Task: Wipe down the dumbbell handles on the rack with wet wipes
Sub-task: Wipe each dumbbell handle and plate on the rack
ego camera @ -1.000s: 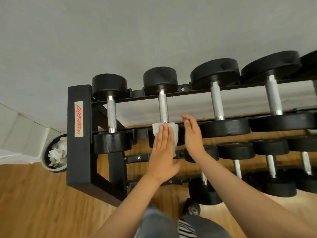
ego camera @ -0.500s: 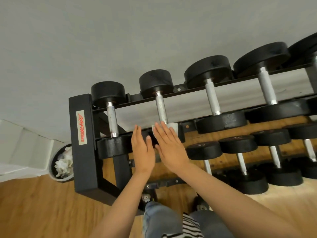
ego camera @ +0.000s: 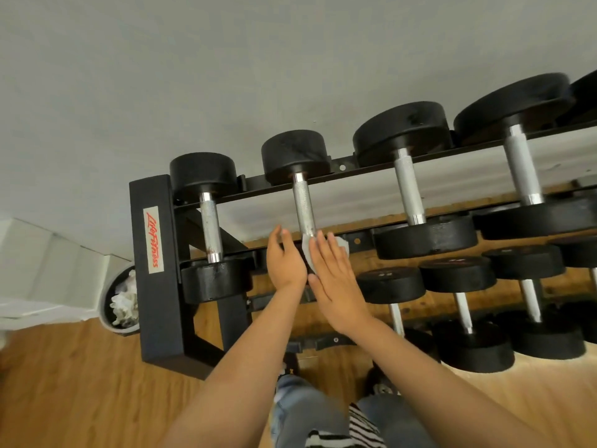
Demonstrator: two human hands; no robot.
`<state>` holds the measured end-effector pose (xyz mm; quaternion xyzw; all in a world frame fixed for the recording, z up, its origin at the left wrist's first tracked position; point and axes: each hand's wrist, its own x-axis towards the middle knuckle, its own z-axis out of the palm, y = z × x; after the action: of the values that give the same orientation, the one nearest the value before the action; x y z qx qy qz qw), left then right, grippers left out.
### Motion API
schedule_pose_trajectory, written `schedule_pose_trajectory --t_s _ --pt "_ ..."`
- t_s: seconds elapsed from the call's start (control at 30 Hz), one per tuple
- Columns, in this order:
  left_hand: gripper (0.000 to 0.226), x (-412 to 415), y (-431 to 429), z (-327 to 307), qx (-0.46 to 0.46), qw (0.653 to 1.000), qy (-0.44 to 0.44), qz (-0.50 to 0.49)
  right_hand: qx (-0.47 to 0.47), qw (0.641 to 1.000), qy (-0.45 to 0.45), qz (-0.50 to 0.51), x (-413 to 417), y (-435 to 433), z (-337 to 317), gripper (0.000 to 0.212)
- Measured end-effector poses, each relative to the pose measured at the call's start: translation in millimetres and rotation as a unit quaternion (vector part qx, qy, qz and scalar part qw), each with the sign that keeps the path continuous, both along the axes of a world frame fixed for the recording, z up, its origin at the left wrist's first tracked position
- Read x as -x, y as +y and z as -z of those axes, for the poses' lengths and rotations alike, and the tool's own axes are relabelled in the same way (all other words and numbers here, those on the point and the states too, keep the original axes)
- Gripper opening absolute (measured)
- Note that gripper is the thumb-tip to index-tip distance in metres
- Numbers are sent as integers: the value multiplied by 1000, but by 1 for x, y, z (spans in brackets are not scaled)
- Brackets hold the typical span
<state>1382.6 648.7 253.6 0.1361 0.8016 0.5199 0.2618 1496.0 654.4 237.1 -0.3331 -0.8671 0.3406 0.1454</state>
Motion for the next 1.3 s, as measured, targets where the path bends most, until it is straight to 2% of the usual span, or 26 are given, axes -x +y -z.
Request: schedule_pose_trajectory --t_s 0.13,0.3,0.43,0.57,0.77,0.93,1.07,1.13,1.23,1.3 --pt "32 4 2 1 15 1000 2 -20 -8 1000 -6 -8 2 12 -3 63" --pt "25 3 1 3 6 999 24 -28 41 999 6 -13 -11 3 6 65" --pt "22 3 3 3 15 999 32 -42 151 985 71 52 3 25 2 63" --pt "22 1 4 0 17 999 27 -41 213 969 100 81 -10 -1 9 69" --pt "26 0 4 -2 19 999 17 -45 346 921 134 115 -4 26 6 72" --pt "27 2 4 0 5 999 1 -36 370 911 137 119 -11 11 9 75" --pt "25 1 3 -1 -2 999 -3 -34 452 870 126 151 -5 33 14 78" --pt "24 1 4 -2 -7 999 -5 -36 481 853 120 162 -3 42 14 70" --pt "18 4 4 1 -9 999 -7 -37 513 821 161 194 -3 35 -1 55" --pt "16 5 3 3 -8 999 -7 -37 496 818 201 209 -5 25 -9 52"
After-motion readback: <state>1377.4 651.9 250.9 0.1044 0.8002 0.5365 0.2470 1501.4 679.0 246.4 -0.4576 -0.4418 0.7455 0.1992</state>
